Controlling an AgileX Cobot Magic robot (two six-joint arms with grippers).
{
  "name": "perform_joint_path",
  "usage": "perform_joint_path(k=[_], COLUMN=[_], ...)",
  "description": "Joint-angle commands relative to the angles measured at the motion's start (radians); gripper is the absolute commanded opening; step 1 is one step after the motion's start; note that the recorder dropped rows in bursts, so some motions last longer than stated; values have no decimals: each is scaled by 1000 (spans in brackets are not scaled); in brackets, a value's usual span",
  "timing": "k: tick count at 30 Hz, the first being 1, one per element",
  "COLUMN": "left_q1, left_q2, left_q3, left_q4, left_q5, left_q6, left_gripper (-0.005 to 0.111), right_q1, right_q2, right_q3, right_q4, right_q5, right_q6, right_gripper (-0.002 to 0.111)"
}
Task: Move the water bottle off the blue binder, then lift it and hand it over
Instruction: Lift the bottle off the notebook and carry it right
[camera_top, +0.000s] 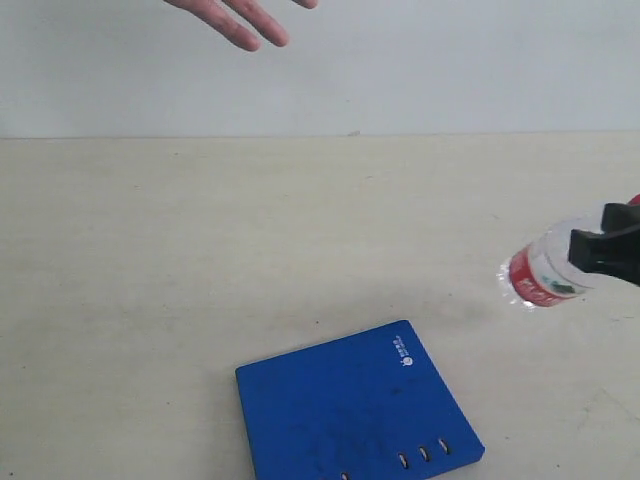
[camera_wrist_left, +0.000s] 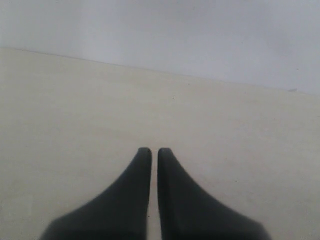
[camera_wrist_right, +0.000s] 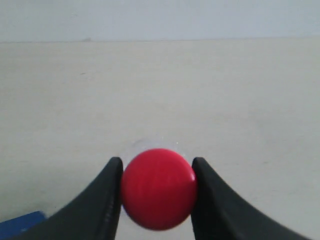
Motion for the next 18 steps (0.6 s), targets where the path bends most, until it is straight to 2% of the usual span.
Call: perform_joint_path(k=[1,11,18], left_q1=[-3,-3,-3], left_q2=[-3,-3,-3], left_q3=[-1,-1,-1], left_q4=[-7,-7,-7], left_q5=[-3,-3,-3], left_q6=[-9,-9,-9], left_gripper=[4,4,4], right_q1=[-3,-3,-3], right_q2=[-12,-12,-12], right_q3=[-28,-76,-144], right_q4=[-16,-16,-16], right_q5=[-152,-56,-129], right_q6=[-162,-165,-292], right_gripper=[0,0,0])
